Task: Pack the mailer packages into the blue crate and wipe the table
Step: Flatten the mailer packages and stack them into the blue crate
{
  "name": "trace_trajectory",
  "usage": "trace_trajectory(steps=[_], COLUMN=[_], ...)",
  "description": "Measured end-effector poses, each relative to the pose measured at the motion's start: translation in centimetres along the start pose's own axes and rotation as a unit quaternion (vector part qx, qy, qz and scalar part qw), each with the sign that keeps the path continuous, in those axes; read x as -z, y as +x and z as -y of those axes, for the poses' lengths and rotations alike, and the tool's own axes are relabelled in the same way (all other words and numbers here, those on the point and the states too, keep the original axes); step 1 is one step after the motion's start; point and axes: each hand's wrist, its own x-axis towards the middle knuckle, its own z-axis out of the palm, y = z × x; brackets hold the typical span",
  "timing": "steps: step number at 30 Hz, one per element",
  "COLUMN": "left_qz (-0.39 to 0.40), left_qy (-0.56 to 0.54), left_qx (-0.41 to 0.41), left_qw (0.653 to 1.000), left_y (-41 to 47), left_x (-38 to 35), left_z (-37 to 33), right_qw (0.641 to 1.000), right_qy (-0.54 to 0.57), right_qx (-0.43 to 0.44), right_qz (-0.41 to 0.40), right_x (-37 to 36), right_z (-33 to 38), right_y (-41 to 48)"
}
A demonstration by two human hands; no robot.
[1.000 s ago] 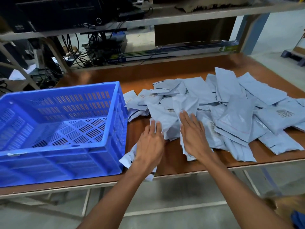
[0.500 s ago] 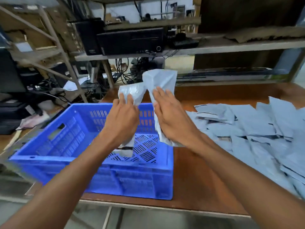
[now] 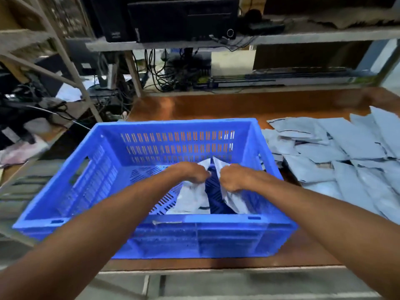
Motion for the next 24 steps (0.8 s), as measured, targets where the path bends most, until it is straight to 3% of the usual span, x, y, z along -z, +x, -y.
trace_trajectory(steps=[4,9,15,17,19,22,24], left_qz=[0.081,0.102,0.092,0.076,0.018,-0.18,-0.296], left_qy=[0.066,0.105,0.13,0.132,0.131,0.042,-0.05], left_qx=[-0.001,-0.032,-0.012,-0.004,-0.014,-0.068,-0.105], left_qw=[0.995,0.989,0.987,0.988,0.991,0.98,0.948], left_y=[1.7,4.3,5.0,4.7,4.1,3.3,3.0], left_x=[-1.9,-4.7,-4.8,-3.2,-0.5,4.1,6.4], left_z=[1.9,3.2,2.1,1.5,0.6,-2.7,-6.2], right_qw=[0.994,0.978,0.977,0.994,0.994,0.934,0.895], right_qy=[-0.002,-0.002,-0.017,-0.026,0.024,0.113,0.162], right_qx=[-0.06,-0.063,-0.034,0.02,0.047,0.007,-0.032], right_qz=[0.092,0.199,0.208,0.103,-0.095,-0.339,-0.414], right_x=[-0.8,-2.2,-1.8,0.2,3.1,7.1,7.0], right_z=[-0.5,0.2,-0.3,-1.0,-2.9,-8.9,-14.1], right_y=[1.9,4.1,4.4,3.4,1.1,-4.6,-8.1])
